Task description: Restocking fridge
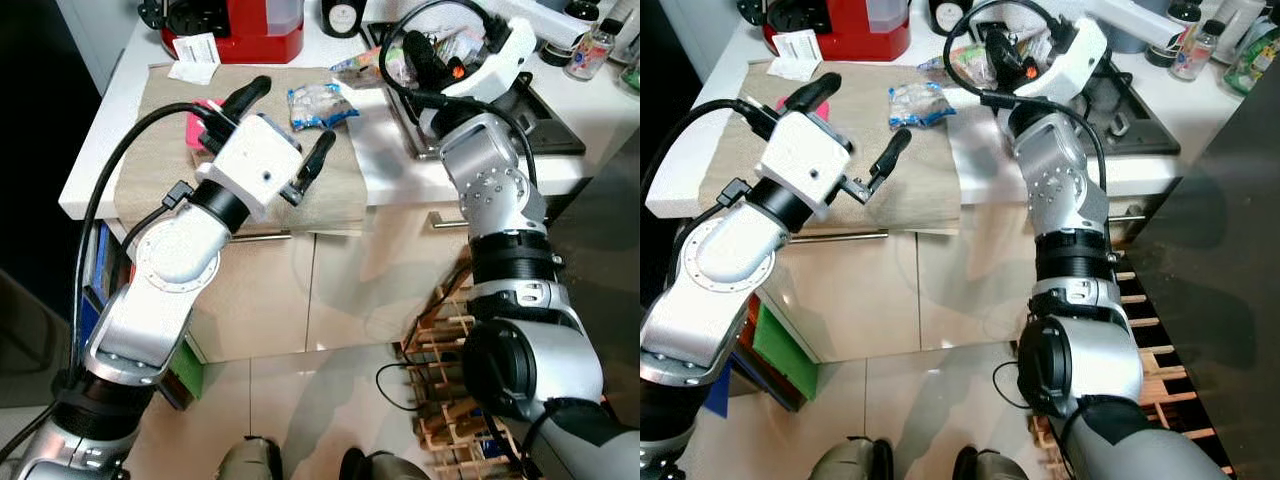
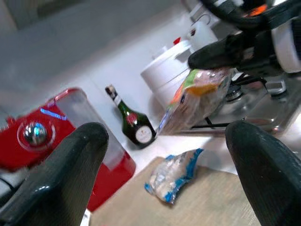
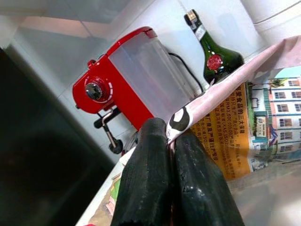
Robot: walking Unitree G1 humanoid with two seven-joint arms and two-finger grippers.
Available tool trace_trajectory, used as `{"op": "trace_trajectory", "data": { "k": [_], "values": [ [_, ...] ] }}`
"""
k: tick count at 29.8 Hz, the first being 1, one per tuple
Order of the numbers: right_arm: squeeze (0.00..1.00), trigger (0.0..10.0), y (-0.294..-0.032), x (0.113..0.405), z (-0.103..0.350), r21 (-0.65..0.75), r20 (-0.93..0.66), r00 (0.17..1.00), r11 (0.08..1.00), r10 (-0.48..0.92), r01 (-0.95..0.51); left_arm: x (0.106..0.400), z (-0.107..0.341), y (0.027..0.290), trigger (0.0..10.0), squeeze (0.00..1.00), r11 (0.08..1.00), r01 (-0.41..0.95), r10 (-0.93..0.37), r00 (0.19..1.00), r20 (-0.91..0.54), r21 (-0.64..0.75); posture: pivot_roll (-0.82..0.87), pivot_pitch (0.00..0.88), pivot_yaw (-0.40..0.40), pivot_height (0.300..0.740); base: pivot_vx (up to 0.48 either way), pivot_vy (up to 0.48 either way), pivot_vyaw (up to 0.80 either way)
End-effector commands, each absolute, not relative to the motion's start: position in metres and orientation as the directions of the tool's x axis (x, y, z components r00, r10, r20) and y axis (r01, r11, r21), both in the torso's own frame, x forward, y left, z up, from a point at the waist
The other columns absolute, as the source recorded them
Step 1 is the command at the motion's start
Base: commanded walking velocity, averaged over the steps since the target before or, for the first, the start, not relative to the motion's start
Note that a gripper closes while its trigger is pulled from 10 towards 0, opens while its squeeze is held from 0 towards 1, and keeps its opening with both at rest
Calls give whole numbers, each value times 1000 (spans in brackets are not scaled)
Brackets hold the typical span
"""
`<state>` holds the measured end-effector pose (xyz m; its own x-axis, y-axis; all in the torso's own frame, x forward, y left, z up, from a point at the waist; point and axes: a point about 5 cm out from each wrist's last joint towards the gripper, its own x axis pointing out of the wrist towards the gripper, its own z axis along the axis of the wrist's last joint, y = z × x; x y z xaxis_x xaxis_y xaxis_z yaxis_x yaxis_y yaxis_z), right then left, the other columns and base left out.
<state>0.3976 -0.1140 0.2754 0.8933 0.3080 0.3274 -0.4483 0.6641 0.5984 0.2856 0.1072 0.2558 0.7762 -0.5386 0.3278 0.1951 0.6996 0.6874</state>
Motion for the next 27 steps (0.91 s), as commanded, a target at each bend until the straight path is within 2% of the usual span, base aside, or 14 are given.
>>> {"op": "trace_trajectory", "data": {
  "k": [1,5,11,16,27],
  "values": [
    [0,0,-120,392,292,564,393,866,663,308,-492,283,252,98,10000,0,622,188,-602,736,310,760,52,69,-48,740,0,0,0],
    [0,0,-117,387,295,558,400,858,657,323,-507,281,244,89,10000,0,528,189,-675,685,274,828,43,70,-44,740,0,0,0],
    [0,0,-105,379,296,547,404,842,643,358,-536,283,239,80,10000,0,454,200,-728,645,232,868,38,70,-43,740,0,0,0],
    [0,0,-95,371,288,534,388,838,647,384,-544,291,243,78,10000,0,434,163,-729,642,239,886,29,70,-38,740,0,0,0],
    [0,0,-95,362,280,523,359,848,668,390,-529,301,245,88,10000,0,430,122,-699,673,244,895,28,69,-40,740,0,0,0]
  ]
}}
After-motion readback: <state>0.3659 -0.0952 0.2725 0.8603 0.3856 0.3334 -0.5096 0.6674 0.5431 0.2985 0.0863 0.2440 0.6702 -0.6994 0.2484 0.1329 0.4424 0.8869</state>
